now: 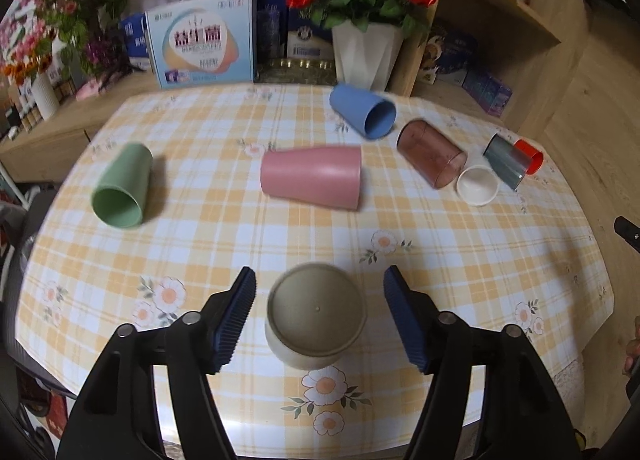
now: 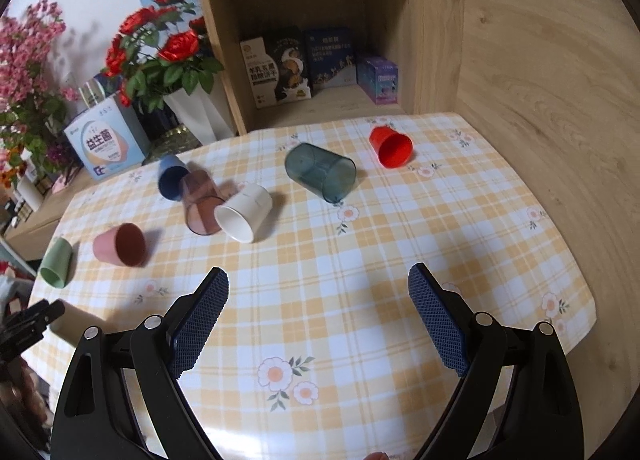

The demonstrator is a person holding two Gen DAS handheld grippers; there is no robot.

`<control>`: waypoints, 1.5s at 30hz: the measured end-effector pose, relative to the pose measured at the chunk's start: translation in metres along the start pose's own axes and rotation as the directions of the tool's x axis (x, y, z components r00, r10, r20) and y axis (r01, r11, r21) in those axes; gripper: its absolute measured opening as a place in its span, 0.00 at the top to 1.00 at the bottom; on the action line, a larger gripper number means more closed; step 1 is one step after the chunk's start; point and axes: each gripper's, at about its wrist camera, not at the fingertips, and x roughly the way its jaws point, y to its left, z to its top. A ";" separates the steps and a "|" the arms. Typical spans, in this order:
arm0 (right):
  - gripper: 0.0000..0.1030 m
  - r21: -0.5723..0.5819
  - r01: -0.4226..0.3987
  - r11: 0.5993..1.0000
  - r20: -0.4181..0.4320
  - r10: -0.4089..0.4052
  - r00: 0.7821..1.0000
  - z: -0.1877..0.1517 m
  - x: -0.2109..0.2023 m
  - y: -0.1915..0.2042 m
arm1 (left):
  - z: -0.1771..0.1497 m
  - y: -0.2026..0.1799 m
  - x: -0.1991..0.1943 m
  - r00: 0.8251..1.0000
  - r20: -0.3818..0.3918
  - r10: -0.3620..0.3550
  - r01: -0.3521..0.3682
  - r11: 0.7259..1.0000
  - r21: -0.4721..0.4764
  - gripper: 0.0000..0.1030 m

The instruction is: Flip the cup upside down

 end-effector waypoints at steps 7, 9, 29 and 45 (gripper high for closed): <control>0.14 -0.062 -0.067 0.996 0.067 0.071 0.995 0.006 -0.047 0.032 | 0.019 -0.007 -0.079 0.986 0.166 0.013 -0.021 0.998 0.051 0.22; 0.14 -0.084 -0.076 0.994 0.102 0.085 0.991 0.006 -0.063 0.043 | 0.021 -0.007 -0.100 0.978 0.209 0.014 -0.024 0.999 0.047 0.17; 0.14 -0.144 -0.105 0.984 0.274 0.141 0.951 -0.022 -0.122 0.092 | -0.009 0.005 -0.185 0.913 0.377 0.158 -0.152 0.987 -0.045 0.06; 0.14 -0.138 -0.083 0.987 0.308 0.123 0.943 -0.027 -0.127 0.090 | -0.015 0.002 -0.186 0.905 0.392 0.166 -0.165 0.986 -0.036 0.06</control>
